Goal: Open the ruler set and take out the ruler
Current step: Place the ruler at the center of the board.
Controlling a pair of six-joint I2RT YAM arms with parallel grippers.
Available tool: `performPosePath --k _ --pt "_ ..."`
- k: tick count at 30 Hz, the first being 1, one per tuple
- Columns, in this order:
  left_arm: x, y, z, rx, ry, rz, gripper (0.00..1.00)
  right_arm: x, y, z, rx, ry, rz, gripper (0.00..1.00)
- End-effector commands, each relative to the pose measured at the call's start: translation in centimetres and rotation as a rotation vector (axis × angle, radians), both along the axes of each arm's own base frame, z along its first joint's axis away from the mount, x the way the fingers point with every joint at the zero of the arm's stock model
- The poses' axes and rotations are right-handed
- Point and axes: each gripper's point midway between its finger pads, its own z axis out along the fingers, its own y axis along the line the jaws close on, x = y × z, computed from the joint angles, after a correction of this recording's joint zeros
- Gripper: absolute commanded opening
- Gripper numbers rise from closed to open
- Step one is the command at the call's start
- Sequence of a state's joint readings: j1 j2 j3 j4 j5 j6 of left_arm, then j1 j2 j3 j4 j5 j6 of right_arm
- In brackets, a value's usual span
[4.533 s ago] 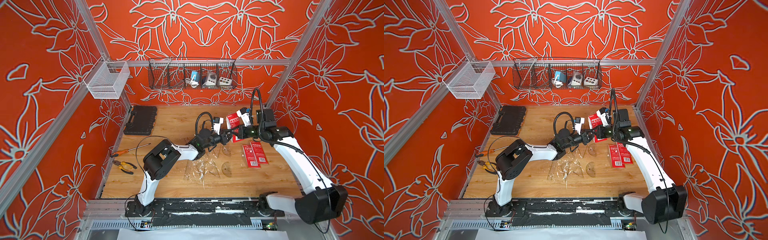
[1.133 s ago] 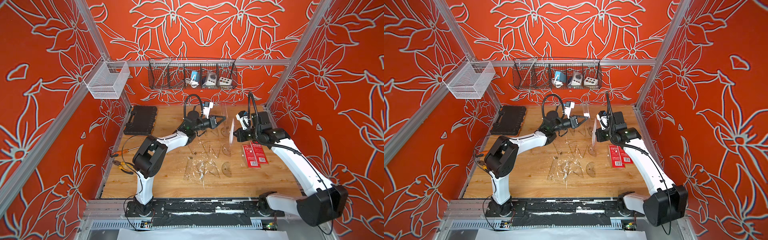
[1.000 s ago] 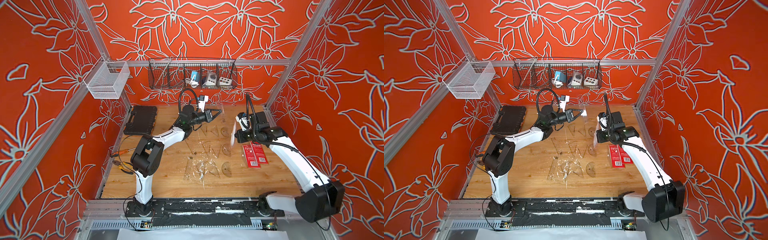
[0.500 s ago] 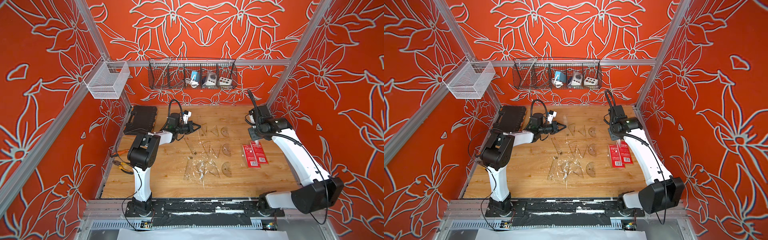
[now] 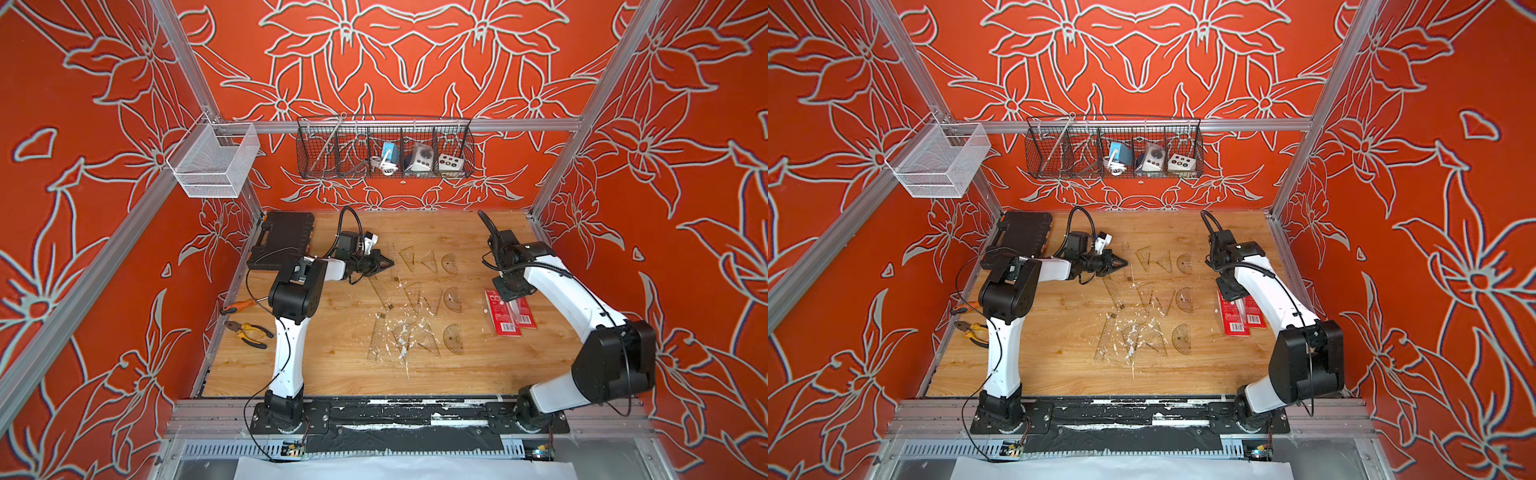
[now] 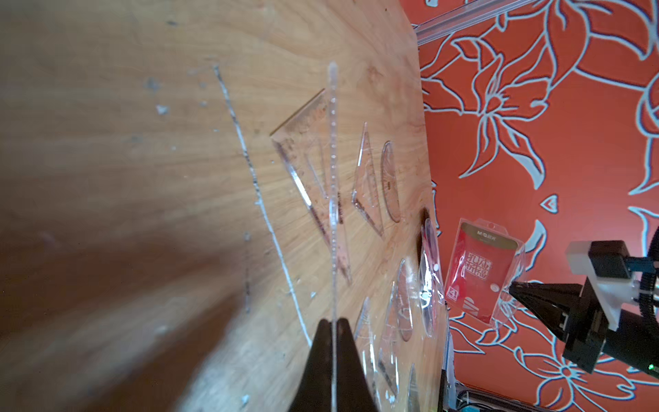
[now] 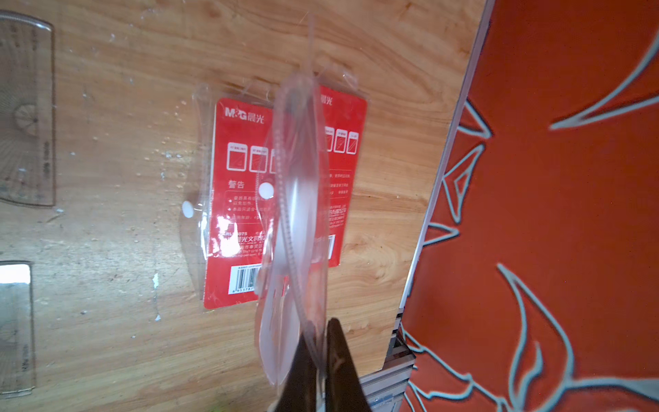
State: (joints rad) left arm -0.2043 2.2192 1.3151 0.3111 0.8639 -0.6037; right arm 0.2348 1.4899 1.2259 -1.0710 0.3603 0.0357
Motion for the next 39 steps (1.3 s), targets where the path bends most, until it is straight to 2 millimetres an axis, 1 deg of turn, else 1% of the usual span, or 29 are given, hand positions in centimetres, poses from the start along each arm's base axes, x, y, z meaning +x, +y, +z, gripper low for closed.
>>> performPosePath --k 1,3,7,9,11,13,14,15,16,17,18,19,21,22,24,27,28,30,31,32,35,36,39 --pt "0.1 0.6 -0.6 0.032 -0.003 0.005 0.07 0.6 1.3 -0.9 0.085 -0.023 -0.005 0.15" --pt "0.2 0.8 -0.5 0.038 -0.006 0.012 0.10 0.8 2.2 -1.0 0.138 -0.038 0.008 0.24" --pt "0.1 1.2 -0.4 0.046 -0.007 0.023 0.19 1.1 3.6 -0.8 0.225 -0.072 0.030 0.42" --pt "0.1 1.3 -0.1 0.047 -0.010 0.027 0.25 1.1 3.9 -0.6 0.246 -0.091 0.035 0.48" --pt "0.1 1.5 0.2 0.054 -0.016 0.035 0.31 1.3 3.8 -0.2 0.254 -0.117 0.032 0.52" --pt "0.1 1.9 0.9 0.073 -0.037 0.054 0.39 1.4 3.8 0.3 0.265 -0.150 0.032 0.57" --pt "0.0 2.2 1.5 0.088 -0.056 0.066 0.44 1.6 3.8 0.5 0.278 -0.173 0.029 0.61" --pt "0.0 2.6 2.3 0.108 -0.083 0.084 0.52 1.8 3.9 0.8 0.294 -0.200 0.025 0.74" --pt "-0.1 3.1 3.1 0.131 -0.111 0.104 0.59 1.9 3.8 1.1 0.307 -0.227 0.021 0.83" --pt "-0.2 3.7 4.1 0.162 -0.148 0.128 0.66 2.3 3.8 1.3 0.318 -0.265 0.019 0.98" --pt "-0.3 4.4 5.1 0.198 -0.190 0.159 0.73 2.5 3.7 1.5 0.331 -0.304 0.015 0.99" --pt "-0.6 5.3 5.9 0.234 -0.224 0.191 0.76 2.7 3.5 1.6 0.334 -0.334 0.007 0.99" --pt "-1.3 7.4 7.4 0.302 -0.298 0.276 0.80 3.2 2.9 1.9 0.335 -0.419 -0.012 0.99" --pt "-1.9 8.7 8.0 0.333 -0.329 0.327 0.81 3.4 2.4 2.0 0.328 -0.469 -0.023 0.99" --pt "-3.5 11.1 8.9 0.367 -0.389 0.411 0.82 4.0 1.7 2.3 0.310 -0.582 -0.022 0.99" --pt "-6.7 15.0 9.9 0.431 -0.483 0.550 0.85 4.0 1.2 2.2 0.290 -0.758 0.029 0.99" --pt "-7.8 16.4 10.1 0.478 -0.518 0.598 0.86 3.9 0.8 2.3 0.278 -0.820 0.021 0.98" --pt "-9.8 18.5 10.3 0.579 -0.573 0.671 0.88 3.6 0.3 1.9 0.284 -0.877 0.021 0.98" --pt "-10.8 19.5 10.5 0.624 -0.604 0.704 0.88 3.6 0.5 1.5 0.288 -0.885 0.043 0.98" --pt "-11.8 20.3 10.7 0.654 -0.645 0.733 0.89 3.6 0.8 0.9 0.293 -0.891 0.075 0.98" --pt "-14.2 22.5 11.0 0.726 -0.714 0.828 0.92 3.8 0.9 -0.1 0.298 -0.934 0.081 0.98" --pt "-14.7 22.7 11.5 0.739 -0.750 0.843 0.92 3.9 0.8 -0.4 0.294 -0.945 0.080 0.98" --pt "-16.4 23.9 11.5 0.779 -0.825 0.902 0.95 4.4 0.5 -1.4 0.283 -0.986 0.071 0.98"
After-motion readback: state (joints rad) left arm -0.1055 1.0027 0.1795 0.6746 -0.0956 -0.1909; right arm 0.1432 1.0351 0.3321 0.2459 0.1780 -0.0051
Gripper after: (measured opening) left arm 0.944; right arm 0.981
